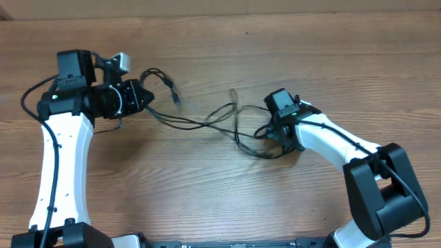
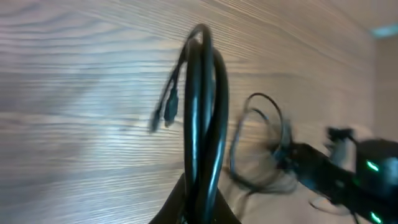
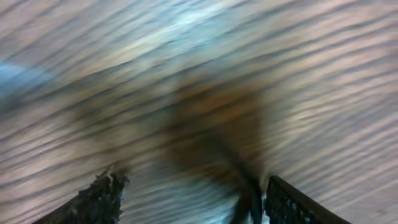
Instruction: Untangle cables
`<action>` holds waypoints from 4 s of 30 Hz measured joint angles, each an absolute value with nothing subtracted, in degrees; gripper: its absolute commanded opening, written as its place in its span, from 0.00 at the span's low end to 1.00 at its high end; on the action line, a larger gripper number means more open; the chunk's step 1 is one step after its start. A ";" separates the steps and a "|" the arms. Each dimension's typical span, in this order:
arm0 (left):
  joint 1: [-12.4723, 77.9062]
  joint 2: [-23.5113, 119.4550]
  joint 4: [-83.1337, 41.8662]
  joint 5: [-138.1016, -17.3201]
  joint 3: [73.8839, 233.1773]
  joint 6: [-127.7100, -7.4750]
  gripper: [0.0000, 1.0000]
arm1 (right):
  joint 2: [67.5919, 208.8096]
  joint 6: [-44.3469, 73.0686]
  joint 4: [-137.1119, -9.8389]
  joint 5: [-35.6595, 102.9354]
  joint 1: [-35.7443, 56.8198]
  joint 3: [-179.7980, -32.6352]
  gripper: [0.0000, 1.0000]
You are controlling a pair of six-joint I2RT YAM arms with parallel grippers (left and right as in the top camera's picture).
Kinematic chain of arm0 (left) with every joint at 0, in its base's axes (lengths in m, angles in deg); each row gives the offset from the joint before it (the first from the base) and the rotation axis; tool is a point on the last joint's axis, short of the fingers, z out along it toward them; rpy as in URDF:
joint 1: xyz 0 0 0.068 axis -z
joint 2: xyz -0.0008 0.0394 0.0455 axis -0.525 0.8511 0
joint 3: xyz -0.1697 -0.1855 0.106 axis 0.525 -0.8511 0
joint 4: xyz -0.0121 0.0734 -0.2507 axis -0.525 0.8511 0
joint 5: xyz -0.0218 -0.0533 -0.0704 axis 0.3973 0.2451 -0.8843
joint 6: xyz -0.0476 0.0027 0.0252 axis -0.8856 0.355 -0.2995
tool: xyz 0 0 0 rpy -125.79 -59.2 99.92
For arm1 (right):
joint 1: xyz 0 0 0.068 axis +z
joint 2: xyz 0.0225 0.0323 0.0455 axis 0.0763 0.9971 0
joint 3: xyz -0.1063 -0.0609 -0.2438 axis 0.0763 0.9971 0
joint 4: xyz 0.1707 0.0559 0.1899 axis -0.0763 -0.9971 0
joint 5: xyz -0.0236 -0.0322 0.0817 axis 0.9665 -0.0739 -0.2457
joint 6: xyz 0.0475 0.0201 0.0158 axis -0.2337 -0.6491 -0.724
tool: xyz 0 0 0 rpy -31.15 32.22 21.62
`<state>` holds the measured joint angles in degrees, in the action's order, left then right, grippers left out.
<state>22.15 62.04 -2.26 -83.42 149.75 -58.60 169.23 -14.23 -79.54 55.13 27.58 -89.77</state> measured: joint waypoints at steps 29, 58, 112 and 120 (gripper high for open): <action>28.36 62.06 0.12 -75.70 149.75 -72.19 0.63 | 169.20 -17.94 -74.34 47.57 25.35 -89.75 1.00; 58.98 78.32 -7.44 -55.13 149.75 -58.05 0.42 | 139.41 -12.30 -88.41 44.03 12.60 -93.20 1.00; 43.37 69.12 15.92 -40.27 209.42 -62.99 0.04 | 149.69 -13.68 -87.28 25.65 18.33 -93.20 1.00; 26.59 69.12 21.26 -35.09 209.42 -69.70 0.04 | 149.69 -13.70 -87.39 26.94 18.33 -93.20 1.00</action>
<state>26.59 69.12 21.26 -35.09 209.42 -69.70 149.69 -13.70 -87.39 26.94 18.33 -93.20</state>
